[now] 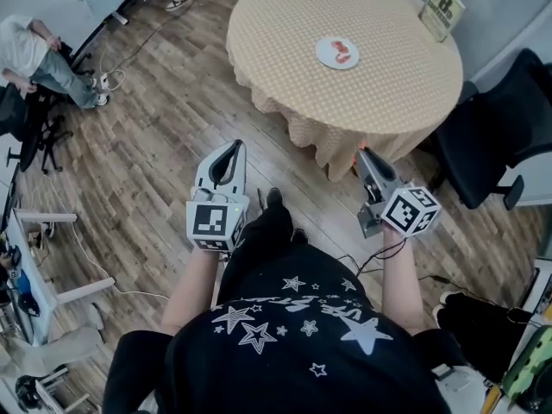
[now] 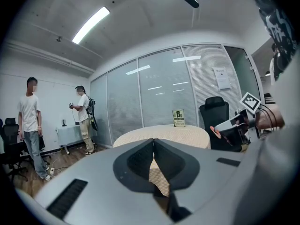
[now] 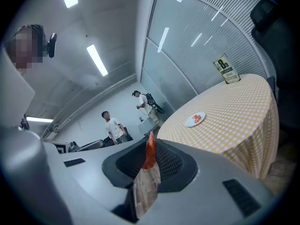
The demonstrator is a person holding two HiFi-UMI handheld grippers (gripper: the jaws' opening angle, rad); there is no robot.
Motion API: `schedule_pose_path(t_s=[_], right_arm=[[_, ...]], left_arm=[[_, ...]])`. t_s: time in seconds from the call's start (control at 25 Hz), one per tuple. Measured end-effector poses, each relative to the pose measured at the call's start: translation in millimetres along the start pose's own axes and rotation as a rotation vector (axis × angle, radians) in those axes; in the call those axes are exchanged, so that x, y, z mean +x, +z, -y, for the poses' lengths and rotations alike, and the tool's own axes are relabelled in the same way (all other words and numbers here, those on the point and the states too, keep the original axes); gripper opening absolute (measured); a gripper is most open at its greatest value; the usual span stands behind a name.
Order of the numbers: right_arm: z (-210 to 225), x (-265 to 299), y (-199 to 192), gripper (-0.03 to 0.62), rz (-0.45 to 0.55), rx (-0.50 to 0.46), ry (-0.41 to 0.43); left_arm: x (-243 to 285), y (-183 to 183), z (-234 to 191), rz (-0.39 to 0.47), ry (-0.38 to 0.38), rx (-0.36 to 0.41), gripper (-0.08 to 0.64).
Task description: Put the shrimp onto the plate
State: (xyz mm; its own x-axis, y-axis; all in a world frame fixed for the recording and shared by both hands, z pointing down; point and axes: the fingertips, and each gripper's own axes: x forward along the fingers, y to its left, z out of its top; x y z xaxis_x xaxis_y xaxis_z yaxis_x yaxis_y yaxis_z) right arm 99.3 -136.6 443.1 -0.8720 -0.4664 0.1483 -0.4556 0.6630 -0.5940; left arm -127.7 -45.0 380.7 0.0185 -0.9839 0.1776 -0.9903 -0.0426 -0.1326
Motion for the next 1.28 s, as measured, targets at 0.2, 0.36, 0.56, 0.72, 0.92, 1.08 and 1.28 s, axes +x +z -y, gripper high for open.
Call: schedule_pose_path(t_s=[0.2, 0.36, 0.56, 0.72, 0.92, 1.08, 1.28], right_arm=[[16, 38, 11, 0.069, -0.015, 0.001, -0.017], [24, 72, 23, 0.069, -0.028, -0.003, -0.044], [44, 116, 42, 0.069, -0.036, 0.013, -0.088], [58, 154, 56, 0.069, -0.035, 0.008, -0.120], [70, 178, 61, 0.069, -0.057, -0.001, -0.177], [84, 190, 67, 0.069, -0.058, 0.013, -0.227], [94, 203, 72, 0.069, -0.041, 0.018, -0.289]], left_arm=[[35, -6, -17, -0.010, -0.017, 0.000, 0.011], [71, -10, -36, -0.022, -0.049, -0.026, 0.011], [124, -6, -58, -0.022, -0.098, -0.033, 0.011], [160, -8, -79, -0.030, -0.129, -0.036, 0.009], [192, -15, -97, -0.041, -0.166, -0.058, 0.009], [219, -22, -109, -0.055, -0.203, -0.077, 0.009], [242, -30, -117, -0.058, -0.258, -0.060, 0.011]])
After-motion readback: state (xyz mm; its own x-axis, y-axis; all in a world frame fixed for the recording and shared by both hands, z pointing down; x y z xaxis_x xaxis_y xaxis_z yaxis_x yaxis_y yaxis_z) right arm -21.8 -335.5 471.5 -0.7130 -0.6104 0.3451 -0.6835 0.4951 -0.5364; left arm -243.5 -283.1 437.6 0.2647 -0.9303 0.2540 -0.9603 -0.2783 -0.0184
